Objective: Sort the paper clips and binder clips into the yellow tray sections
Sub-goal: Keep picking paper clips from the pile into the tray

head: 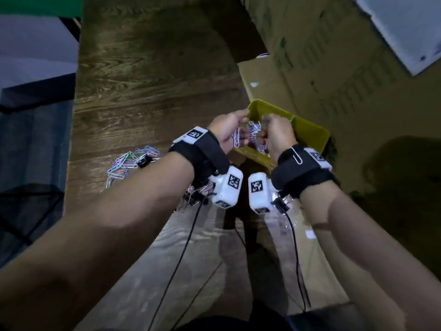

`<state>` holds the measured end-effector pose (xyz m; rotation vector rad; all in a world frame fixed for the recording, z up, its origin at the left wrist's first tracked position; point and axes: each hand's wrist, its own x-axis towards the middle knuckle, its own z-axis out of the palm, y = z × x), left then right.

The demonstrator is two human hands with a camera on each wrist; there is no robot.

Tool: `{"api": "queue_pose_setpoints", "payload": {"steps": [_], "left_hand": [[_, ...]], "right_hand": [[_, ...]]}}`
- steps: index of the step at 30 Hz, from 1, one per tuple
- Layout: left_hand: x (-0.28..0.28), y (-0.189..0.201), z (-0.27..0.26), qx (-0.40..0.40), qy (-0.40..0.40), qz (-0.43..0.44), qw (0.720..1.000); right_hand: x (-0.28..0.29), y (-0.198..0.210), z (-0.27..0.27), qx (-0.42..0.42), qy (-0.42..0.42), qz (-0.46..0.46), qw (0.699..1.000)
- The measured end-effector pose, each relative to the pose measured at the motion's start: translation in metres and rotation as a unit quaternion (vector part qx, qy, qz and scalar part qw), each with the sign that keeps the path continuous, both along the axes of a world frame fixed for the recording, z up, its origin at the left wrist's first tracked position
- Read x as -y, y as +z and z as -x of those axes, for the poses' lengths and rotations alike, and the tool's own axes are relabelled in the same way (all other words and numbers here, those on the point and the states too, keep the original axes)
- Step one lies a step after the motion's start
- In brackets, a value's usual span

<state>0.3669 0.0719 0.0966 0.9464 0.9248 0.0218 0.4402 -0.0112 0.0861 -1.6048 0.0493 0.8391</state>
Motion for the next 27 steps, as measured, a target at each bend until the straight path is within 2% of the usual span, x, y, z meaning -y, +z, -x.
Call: {"api": "queue_pose_setpoints", "payload": {"steps": [4, 8, 11, 13, 16, 20, 23, 25, 27], "left_hand": [[0.003, -0.001, -0.035, 0.001, 0.003, 0.021, 1.0], [-0.001, -0.009, -0.035, -0.021, -0.032, -0.01, 0.999], [-0.005, -0.01, -0.016, 0.015, -0.025, -0.029, 0.999], [-0.006, -0.01, 0.007, 0.028, -0.024, -0.061, 0.997], [-0.003, -0.017, 0.062, 0.026, -0.046, -0.116, 0.992], [-0.014, -0.05, 0.171, -0.017, -0.091, -0.197, 0.976], [-0.04, -0.064, 0.253, -0.07, -0.02, -0.286, 0.956], [-0.063, -0.064, 0.296, -0.151, 0.003, -0.394, 0.906], [-0.091, -0.066, 0.327, -0.235, -0.019, -0.467, 0.852]], "right_hand": [[-0.001, -0.016, -0.034, -0.002, 0.055, 0.049, 0.997], [-0.006, -0.022, -0.037, 0.027, 0.075, 0.116, 0.99], [-0.006, -0.019, -0.031, 0.067, 0.113, 0.109, 0.985], [-0.006, -0.016, -0.02, 0.132, 0.122, 0.104, 0.978], [-0.012, -0.017, 0.016, 0.24, 0.157, 0.107, 0.952], [-0.022, -0.022, 0.088, 0.373, 0.226, 0.068, 0.897], [-0.035, -0.03, 0.148, 0.414, 0.333, 0.02, 0.847], [-0.05, -0.039, 0.184, 0.431, 0.43, 0.002, 0.794], [-0.072, -0.054, 0.217, 0.446, 0.514, 0.026, 0.732]]}}
